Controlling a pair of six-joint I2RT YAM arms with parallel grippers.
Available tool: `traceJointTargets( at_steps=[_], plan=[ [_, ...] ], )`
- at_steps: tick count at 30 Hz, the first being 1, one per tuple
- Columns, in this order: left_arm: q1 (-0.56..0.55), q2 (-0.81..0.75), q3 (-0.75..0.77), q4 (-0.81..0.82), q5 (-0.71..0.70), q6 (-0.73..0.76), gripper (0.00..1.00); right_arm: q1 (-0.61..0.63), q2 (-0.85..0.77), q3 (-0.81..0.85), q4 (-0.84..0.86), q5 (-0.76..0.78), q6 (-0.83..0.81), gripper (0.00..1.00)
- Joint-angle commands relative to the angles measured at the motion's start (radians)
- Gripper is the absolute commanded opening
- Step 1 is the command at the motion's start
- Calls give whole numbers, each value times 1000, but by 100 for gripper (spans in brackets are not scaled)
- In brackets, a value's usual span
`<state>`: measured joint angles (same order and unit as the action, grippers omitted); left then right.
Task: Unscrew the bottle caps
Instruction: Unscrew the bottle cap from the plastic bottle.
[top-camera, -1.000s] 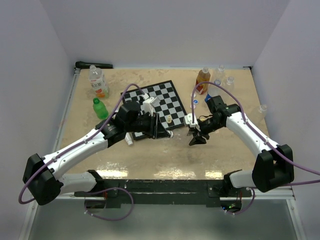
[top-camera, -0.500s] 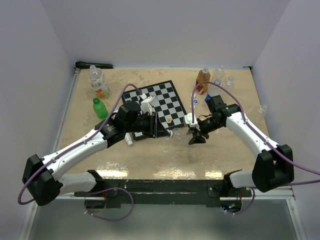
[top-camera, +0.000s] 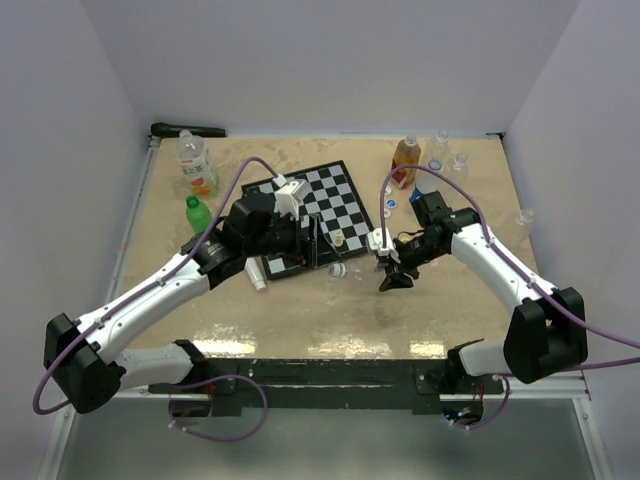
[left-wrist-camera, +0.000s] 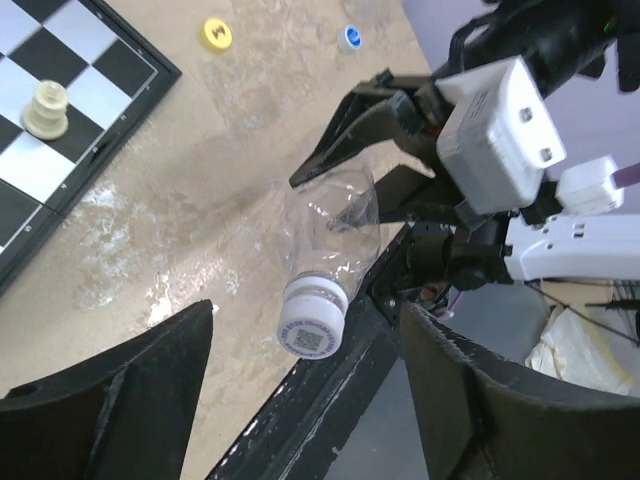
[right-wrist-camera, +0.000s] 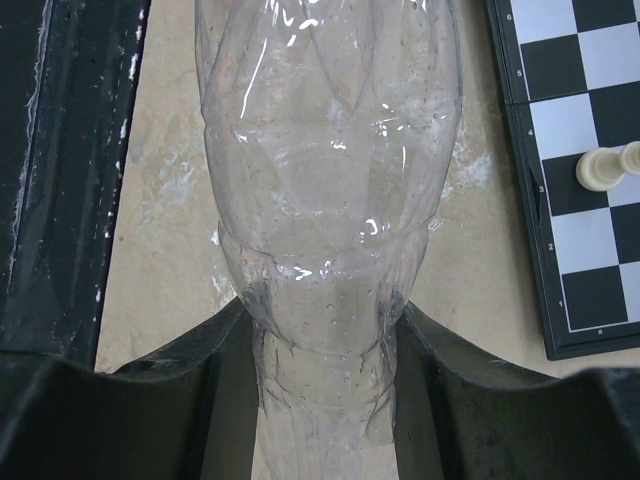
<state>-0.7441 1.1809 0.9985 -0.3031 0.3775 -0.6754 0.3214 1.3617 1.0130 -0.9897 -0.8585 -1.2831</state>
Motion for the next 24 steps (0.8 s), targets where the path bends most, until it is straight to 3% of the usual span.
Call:
traceJointTargets(
  at_steps=[1,7,11,15,19,24],
  plan=[
    [15,-59,92,-68,-49,104,84,2,1,10,-29,-1,-12,15],
    [17,-142,117,-90,-94,273,100,2,2,10,-29,1,-12,15],
    [17,-210,85,-36,-101,405,100,2,2,10,-29,-1,-12,15],
    [17,-274,3,50,-22,612,100,2,2,10,-29,-1,-12,15],
    [15,-320,-49,82,159,856,100,2,2,10,-29,-1,-12,15],
    [17,-342,-75,67,216,1104,99,2,5,10,-29,1,-12,15]
  ],
)
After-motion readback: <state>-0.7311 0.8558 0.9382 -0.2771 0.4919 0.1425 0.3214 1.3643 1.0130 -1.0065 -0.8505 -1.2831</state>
